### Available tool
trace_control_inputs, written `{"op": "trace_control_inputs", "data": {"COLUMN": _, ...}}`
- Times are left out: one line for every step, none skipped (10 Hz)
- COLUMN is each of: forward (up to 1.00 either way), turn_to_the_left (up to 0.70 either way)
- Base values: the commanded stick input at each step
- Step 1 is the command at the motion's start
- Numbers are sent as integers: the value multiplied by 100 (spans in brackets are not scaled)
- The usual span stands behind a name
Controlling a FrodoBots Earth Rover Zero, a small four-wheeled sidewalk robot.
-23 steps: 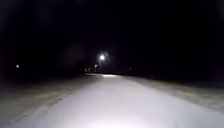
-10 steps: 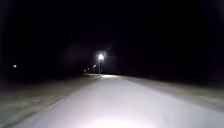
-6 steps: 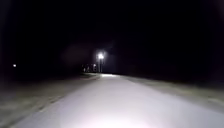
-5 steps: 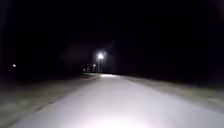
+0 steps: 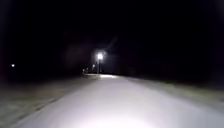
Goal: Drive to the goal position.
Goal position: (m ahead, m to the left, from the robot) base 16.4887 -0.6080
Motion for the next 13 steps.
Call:
{"op": "trace_control_inputs", "data": {"forward": 70, "turn_to_the_left": 0}}
{"op": "trace_control_inputs", "data": {"forward": 70, "turn_to_the_left": 0}}
{"op": "trace_control_inputs", "data": {"forward": 70, "turn_to_the_left": 13}}
{"op": "trace_control_inputs", "data": {"forward": 70, "turn_to_the_left": 14}}
{"op": "trace_control_inputs", "data": {"forward": 70, "turn_to_the_left": 14}}
{"op": "trace_control_inputs", "data": {"forward": 70, "turn_to_the_left": 14}}
{"op": "trace_control_inputs", "data": {"forward": 70, "turn_to_the_left": 14}}
{"op": "trace_control_inputs", "data": {"forward": 70, "turn_to_the_left": 4}}
{"op": "trace_control_inputs", "data": {"forward": 70, "turn_to_the_left": 0}}
{"op": "trace_control_inputs", "data": {"forward": 70, "turn_to_the_left": 0}}
{"op": "trace_control_inputs", "data": {"forward": 70, "turn_to_the_left": 0}}
{"op": "trace_control_inputs", "data": {"forward": 70, "turn_to_the_left": 0}}
{"op": "trace_control_inputs", "data": {"forward": 70, "turn_to_the_left": 0}}
